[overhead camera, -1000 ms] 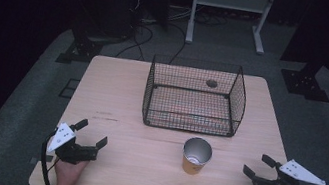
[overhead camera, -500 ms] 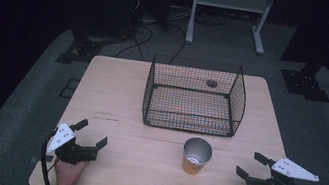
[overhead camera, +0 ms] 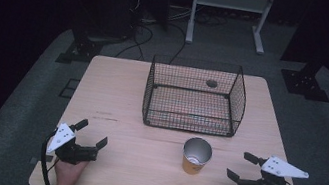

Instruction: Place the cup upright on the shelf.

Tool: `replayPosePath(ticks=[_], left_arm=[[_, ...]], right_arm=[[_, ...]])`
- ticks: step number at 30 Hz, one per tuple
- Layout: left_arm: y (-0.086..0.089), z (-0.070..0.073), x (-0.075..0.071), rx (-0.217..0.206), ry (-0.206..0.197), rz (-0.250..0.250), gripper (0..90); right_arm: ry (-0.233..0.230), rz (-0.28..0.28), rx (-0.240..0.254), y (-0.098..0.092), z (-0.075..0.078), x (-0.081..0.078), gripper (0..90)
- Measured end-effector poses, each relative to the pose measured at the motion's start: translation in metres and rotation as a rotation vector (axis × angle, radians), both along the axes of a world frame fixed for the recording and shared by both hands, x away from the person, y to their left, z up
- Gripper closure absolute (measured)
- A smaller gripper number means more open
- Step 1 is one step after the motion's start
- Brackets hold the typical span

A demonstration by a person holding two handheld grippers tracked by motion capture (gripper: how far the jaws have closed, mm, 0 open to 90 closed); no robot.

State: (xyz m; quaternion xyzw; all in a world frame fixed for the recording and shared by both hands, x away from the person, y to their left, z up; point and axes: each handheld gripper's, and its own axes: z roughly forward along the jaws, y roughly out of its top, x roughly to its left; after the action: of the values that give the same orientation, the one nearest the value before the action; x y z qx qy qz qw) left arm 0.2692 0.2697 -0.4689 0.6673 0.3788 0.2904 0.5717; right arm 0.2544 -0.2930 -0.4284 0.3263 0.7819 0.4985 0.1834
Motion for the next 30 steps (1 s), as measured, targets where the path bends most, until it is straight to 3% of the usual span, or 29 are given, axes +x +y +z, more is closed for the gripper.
replayPosePath(ticks=[30], left_arm=[[0.000, 0.000, 0.000, 0.002, -0.002, -0.001, 0.8]], right_arm=[[0.024, 0.138, -0.043, 0.043, 0.001, -0.002, 8.9]])
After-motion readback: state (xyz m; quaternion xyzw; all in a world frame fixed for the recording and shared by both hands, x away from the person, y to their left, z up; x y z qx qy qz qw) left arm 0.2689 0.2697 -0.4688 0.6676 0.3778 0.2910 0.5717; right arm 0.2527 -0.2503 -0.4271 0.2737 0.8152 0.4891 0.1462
